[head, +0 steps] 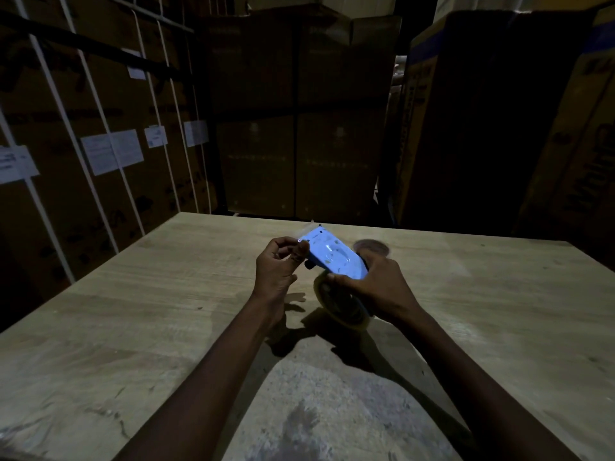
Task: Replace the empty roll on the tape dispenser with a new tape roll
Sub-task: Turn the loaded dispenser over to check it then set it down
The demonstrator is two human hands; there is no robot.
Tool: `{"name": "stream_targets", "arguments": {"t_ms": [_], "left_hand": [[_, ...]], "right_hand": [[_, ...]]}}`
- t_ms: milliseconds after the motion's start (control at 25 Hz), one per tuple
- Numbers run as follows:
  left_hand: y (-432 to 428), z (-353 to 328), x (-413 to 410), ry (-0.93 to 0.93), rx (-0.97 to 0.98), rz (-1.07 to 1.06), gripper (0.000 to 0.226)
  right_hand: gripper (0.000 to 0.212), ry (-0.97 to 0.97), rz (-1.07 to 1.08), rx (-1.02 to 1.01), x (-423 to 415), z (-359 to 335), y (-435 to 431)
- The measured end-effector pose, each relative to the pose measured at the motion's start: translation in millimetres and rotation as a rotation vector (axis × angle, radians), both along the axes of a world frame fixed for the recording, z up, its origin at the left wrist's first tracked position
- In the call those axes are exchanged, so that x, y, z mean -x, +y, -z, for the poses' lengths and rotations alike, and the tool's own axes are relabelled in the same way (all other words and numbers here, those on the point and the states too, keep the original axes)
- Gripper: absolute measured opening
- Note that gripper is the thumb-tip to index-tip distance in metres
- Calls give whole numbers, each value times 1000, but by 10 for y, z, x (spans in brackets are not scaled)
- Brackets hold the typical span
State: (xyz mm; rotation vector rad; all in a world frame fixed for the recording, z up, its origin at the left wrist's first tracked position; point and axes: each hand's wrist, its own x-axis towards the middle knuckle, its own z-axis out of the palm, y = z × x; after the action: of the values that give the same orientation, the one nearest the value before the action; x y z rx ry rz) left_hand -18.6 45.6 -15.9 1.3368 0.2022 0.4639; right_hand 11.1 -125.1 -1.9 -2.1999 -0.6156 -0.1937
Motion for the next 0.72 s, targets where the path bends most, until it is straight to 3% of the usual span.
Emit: {"name": "stream_targets", "arguments": {"t_ms": [120, 280, 560, 720], "left_hand": [[60, 50, -40, -45, -159, -37, 28], [147, 204, -95, 26, -380, -88, 85], [105, 365, -140, 231, -940, -266, 78], [105, 420, -144, 242, -1065, -263, 85]], "right_hand": [[68, -95, 89, 13, -51, 19, -21], [76, -331, 115, 149, -46, 37, -111], [63, -648, 132, 456, -52, 211, -310], [54, -691, 159, 559, -7, 285, -287]]}}
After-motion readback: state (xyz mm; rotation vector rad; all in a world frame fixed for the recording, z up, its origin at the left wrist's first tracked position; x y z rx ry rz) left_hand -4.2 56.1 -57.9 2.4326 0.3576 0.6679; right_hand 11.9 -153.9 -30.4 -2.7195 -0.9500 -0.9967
